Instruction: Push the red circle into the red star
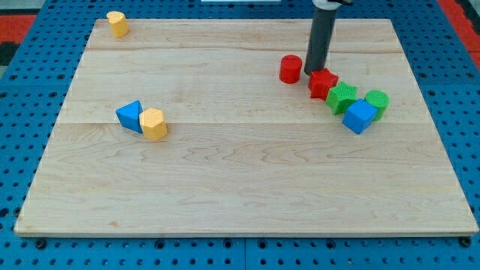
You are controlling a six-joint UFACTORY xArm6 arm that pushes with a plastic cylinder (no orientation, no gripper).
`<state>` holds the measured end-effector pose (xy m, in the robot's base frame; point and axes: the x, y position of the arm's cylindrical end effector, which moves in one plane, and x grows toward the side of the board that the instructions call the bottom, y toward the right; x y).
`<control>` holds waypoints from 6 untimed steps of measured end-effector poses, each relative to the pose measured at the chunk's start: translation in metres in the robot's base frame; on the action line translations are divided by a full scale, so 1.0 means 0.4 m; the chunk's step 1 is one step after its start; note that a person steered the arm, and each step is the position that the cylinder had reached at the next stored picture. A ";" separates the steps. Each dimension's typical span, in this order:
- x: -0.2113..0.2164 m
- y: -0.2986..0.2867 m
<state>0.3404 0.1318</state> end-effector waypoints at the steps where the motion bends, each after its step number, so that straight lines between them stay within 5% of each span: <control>1: -0.019 -0.007; 2: -0.173 -0.071; 3: -0.174 -0.254; 6: -0.034 -0.102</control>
